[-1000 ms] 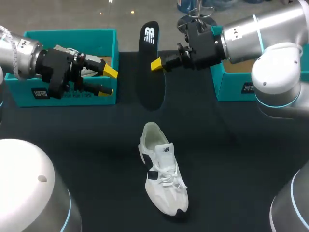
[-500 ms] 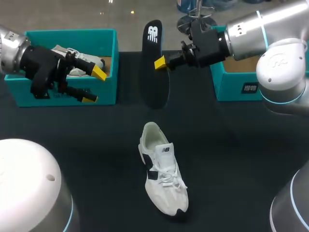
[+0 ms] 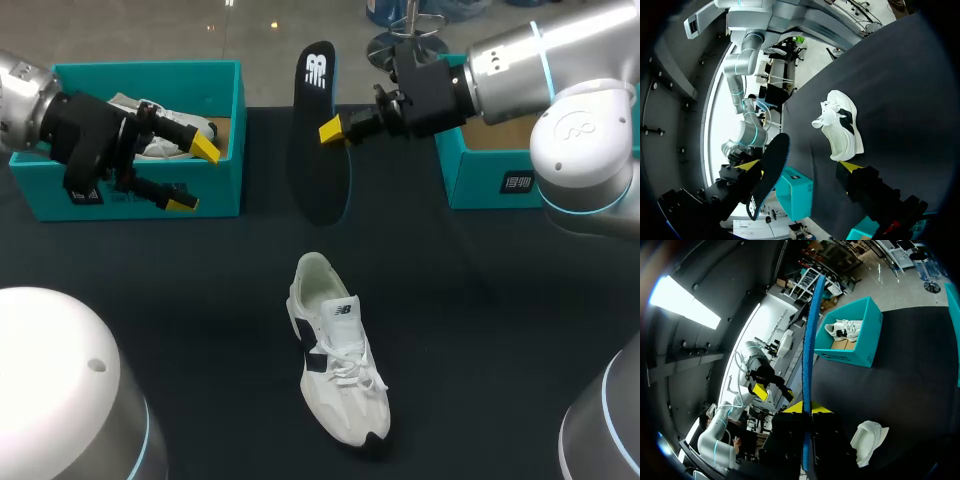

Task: Take the shoe out of the shoebox, open the shoe tongue, remove and reinsert the insole, then place the shoe into the shoebox

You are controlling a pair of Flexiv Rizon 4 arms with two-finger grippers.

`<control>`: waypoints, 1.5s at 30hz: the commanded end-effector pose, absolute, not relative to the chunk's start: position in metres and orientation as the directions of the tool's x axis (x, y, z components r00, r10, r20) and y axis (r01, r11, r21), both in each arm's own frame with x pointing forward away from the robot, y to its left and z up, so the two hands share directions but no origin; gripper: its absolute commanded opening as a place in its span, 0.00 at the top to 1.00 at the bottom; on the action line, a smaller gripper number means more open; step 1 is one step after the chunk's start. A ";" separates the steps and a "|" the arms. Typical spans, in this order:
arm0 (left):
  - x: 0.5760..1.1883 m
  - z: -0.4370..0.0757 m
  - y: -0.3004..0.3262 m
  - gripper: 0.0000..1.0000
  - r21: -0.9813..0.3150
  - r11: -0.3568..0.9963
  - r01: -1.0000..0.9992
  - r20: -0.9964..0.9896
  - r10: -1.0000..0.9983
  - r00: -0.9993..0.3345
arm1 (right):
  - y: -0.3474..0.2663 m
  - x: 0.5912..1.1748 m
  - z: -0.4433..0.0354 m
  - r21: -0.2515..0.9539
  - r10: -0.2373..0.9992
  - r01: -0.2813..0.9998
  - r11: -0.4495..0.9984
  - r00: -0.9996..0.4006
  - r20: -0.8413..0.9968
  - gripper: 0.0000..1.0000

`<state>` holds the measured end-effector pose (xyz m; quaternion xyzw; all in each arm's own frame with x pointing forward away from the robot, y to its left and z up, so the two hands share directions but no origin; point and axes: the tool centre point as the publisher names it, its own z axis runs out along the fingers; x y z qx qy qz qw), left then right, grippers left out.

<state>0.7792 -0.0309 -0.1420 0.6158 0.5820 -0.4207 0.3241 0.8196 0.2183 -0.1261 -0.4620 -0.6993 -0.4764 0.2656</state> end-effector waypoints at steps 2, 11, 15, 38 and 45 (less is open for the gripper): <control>0.773 -0.143 -0.011 0.00 -0.302 0.213 0.929 -0.695 0.618 -0.368 | 0.221 0.821 -0.126 0.419 0.396 0.900 0.121 -0.431 0.811 1.00; 0.778 -0.207 0.025 0.00 -0.543 0.378 0.750 -0.408 0.662 -0.629 | 0.221 0.821 -0.126 0.419 0.396 0.900 0.121 -0.431 0.811 1.00; 0.774 -0.232 0.035 0.00 -0.592 0.430 0.682 -0.305 0.664 -0.683 | 0.221 0.821 -0.126 0.419 0.396 0.900 0.121 -0.431 0.811 1.00; 0.775 -0.222 0.045 0.00 -0.560 0.661 0.500 -0.146 0.516 -0.844 | 0.221 0.821 -0.126 0.419 0.396 0.900 0.121 -0.431 0.811 1.00; 0.770 -0.234 0.070 0.00 -0.552 0.791 0.264 0.019 0.328 -0.944 | 0.221 0.821 -0.126 0.419 0.396 0.900 0.121 -0.431 0.811 1.00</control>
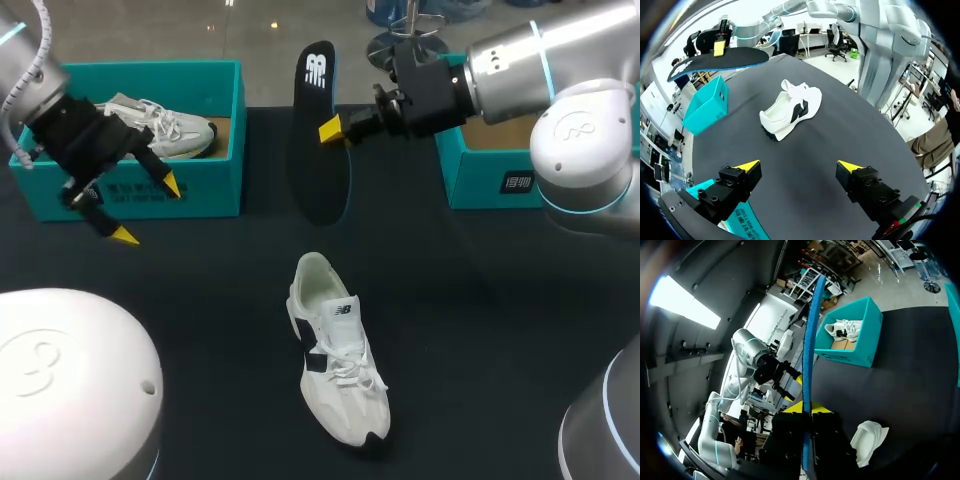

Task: Take the shoe out of the shoebox, open the shoe tongue, remove and reinsert the insole, then place the shoe into the shoebox

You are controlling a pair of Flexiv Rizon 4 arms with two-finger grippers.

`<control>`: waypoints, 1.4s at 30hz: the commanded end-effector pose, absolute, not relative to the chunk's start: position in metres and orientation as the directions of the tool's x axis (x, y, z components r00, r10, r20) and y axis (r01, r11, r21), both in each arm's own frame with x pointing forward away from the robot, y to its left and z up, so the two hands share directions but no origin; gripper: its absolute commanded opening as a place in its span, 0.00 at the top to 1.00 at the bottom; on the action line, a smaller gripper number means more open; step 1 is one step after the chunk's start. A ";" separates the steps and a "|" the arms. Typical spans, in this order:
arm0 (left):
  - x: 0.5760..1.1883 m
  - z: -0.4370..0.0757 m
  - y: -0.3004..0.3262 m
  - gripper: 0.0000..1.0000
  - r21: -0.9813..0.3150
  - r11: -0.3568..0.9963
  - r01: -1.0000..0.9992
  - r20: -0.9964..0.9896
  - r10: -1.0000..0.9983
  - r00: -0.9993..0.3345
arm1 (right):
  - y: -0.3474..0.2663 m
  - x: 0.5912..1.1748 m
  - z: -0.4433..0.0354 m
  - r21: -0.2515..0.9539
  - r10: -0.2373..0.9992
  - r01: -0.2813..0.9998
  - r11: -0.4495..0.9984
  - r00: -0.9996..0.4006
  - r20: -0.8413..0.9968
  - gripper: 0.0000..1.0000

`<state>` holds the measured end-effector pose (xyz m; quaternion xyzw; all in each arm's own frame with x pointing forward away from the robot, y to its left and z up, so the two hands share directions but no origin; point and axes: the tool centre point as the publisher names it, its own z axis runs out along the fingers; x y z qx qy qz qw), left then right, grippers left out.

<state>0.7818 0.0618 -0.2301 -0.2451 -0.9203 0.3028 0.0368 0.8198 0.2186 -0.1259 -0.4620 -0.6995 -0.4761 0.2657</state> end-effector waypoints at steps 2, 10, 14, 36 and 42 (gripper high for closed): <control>0.768 -0.241 0.074 0.00 -0.544 0.808 0.228 0.044 0.298 -0.953 | 0.221 0.821 -0.126 0.419 0.396 0.900 0.121 -0.431 0.811 1.00; 0.766 -0.255 0.074 0.00 -0.506 0.841 0.191 0.111 0.283 -0.953 | 0.221 0.821 -0.126 0.419 0.396 0.900 0.121 -0.431 0.811 1.00; 0.766 -0.255 0.074 0.00 -0.506 0.841 0.191 0.111 0.283 -0.953 | 0.220 0.823 -0.128 0.424 0.390 0.895 0.135 -0.442 0.808 1.00; 0.766 -0.255 0.074 0.00 -0.506 0.841 0.191 0.111 0.283 -0.953 | 0.218 0.834 -0.204 0.514 0.276 0.844 0.152 -0.535 0.798 1.00; 0.766 -0.255 0.074 0.00 -0.506 0.841 0.191 0.111 0.283 -0.953 | 0.216 0.828 -0.219 0.495 0.297 0.855 0.152 -0.518 0.802 1.00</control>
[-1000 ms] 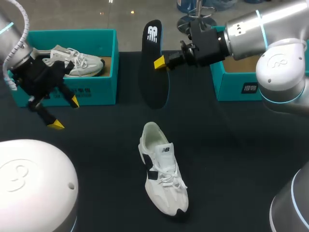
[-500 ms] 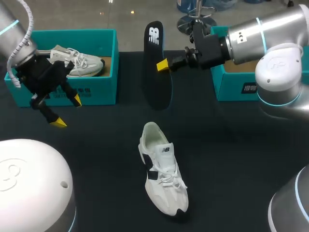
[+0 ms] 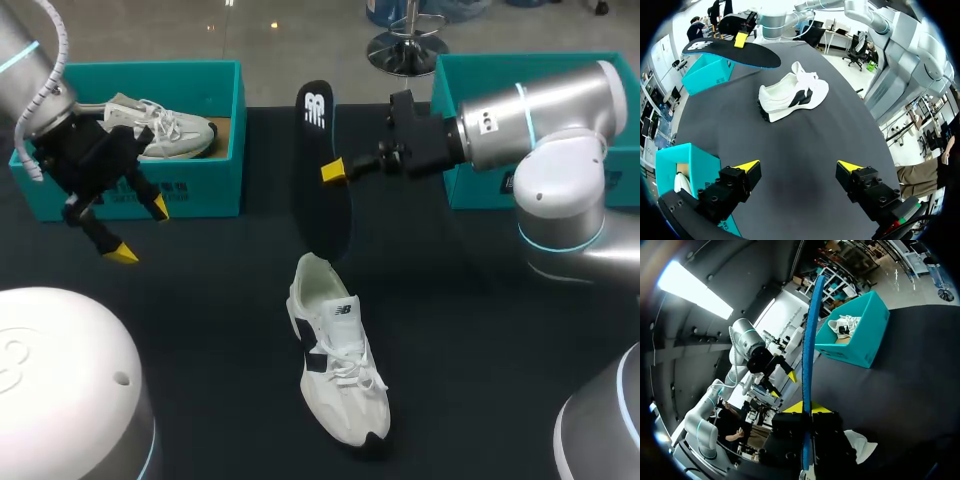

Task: Take the shoe out of the shoebox, open the shoe tongue, remove and reinsert the insole, then place the shoe into the shoebox

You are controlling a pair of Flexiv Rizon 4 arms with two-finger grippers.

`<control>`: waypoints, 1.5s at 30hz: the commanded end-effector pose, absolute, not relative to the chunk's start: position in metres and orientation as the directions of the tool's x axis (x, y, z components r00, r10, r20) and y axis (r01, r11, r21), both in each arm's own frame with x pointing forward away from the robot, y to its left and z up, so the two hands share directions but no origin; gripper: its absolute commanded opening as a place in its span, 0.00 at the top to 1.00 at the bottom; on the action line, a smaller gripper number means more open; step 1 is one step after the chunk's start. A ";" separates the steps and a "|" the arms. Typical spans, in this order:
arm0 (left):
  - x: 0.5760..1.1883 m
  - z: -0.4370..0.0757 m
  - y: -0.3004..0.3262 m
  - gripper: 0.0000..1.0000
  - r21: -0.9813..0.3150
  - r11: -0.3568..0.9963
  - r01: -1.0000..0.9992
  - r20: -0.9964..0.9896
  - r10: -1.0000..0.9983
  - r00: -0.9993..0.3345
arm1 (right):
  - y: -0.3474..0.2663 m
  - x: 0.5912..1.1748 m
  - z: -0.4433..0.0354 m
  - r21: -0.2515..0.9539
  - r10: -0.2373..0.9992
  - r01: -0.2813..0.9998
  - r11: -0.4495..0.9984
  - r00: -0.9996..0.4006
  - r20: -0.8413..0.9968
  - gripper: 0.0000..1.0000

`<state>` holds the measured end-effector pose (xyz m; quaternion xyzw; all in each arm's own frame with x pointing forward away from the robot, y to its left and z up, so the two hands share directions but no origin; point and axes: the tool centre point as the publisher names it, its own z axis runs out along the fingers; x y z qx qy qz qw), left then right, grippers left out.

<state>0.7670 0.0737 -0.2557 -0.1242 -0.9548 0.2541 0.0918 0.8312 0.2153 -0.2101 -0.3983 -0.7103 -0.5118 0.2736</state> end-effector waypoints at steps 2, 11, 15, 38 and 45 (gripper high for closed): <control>0.766 -0.255 0.074 0.00 -0.506 0.841 0.191 0.111 0.283 -0.953 | 0.216 0.825 -0.224 0.471 0.309 0.869 0.148 -0.494 0.813 1.00; 0.766 -0.255 0.074 0.00 -0.506 0.841 0.191 0.111 0.283 -0.953 | 0.216 0.825 -0.224 0.471 0.309 0.869 0.148 -0.494 0.813 1.00; 0.766 -0.255 0.074 0.00 -0.506 0.841 0.191 0.111 0.283 -0.953 | 0.216 0.825 -0.224 0.471 0.309 0.869 0.148 -0.494 0.813 1.00; 0.766 -0.255 0.074 0.00 -0.506 0.841 0.191 0.111 0.283 -0.953 | 0.230 0.811 -0.259 0.596 0.240 0.795 0.111 -0.604 0.760 1.00; 0.766 -0.255 0.074 0.00 -0.506 0.841 0.191 0.111 0.283 -0.953 | 0.228 0.805 -0.266 0.613 0.229 0.780 0.127 -0.624 0.747 1.00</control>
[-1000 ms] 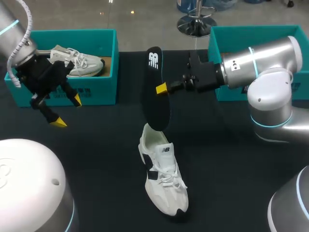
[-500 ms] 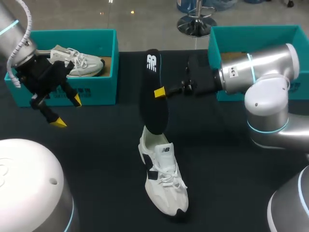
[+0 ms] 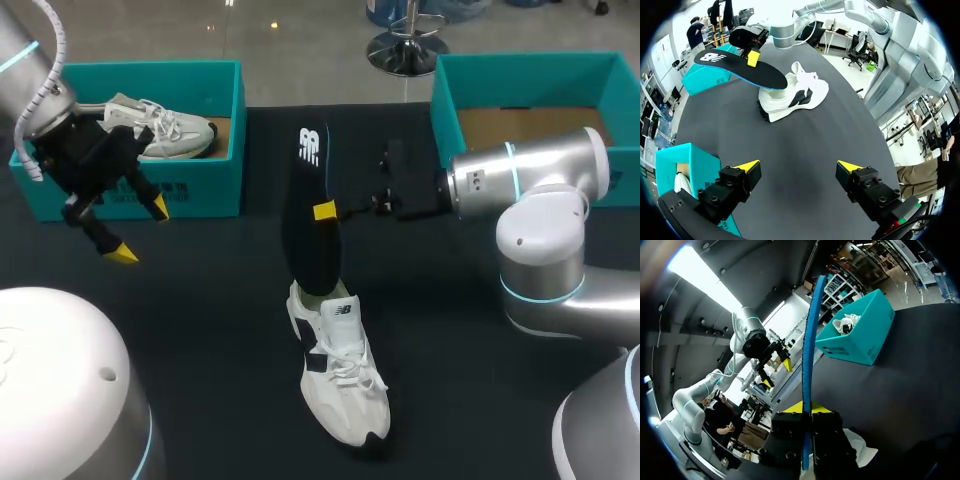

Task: Take the shoe out of the shoebox, open the shoe tongue, remove and reinsert the insole, then place the shoe into the shoebox

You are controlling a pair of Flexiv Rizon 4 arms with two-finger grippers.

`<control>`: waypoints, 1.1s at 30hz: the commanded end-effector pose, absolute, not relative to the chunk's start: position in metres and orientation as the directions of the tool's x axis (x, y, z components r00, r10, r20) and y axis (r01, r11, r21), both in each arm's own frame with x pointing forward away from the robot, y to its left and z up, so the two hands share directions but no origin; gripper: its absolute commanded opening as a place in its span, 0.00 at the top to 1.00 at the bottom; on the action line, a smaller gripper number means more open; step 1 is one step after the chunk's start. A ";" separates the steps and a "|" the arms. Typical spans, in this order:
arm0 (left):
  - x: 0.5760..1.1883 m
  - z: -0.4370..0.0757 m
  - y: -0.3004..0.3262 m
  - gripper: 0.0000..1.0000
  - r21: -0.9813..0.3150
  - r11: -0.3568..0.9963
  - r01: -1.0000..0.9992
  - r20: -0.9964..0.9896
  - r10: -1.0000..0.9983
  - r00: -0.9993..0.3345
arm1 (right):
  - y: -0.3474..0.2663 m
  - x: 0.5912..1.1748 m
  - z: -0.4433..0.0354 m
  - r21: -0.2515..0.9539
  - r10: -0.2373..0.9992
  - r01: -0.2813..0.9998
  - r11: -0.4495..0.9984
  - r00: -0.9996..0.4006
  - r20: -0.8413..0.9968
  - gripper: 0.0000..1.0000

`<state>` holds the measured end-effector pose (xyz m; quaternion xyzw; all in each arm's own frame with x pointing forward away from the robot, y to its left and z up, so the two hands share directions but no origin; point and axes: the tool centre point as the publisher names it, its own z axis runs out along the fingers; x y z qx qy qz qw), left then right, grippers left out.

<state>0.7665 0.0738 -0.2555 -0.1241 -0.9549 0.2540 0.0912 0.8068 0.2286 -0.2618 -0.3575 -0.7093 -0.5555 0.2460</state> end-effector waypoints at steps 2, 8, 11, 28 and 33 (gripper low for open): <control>0.766 -0.255 0.074 0.00 -0.506 0.841 0.191 0.111 0.283 -0.953 | 0.227 0.803 -0.268 0.612 0.224 0.780 0.131 -0.625 0.748 1.00; 0.766 -0.255 0.074 0.00 -0.506 0.841 0.191 0.111 0.283 -0.953 | 0.225 0.799 -0.274 0.614 0.215 0.777 0.139 -0.629 0.747 1.00; 0.766 -0.255 0.074 0.00 -0.506 0.841 0.191 0.111 0.283 -0.953 | 0.224 0.798 -0.278 0.608 0.211 0.781 0.142 -0.624 0.752 1.00; 0.766 -0.255 0.074 0.00 -0.506 0.841 0.191 0.111 0.283 -0.953 | 0.229 0.776 -0.301 0.570 0.200 0.814 0.109 -0.580 0.790 1.00; 0.766 -0.255 0.074 0.00 -0.506 0.841 0.191 0.111 0.283 -0.953 | 0.229 0.765 -0.307 0.558 0.198 0.824 0.095 -0.565 0.801 1.00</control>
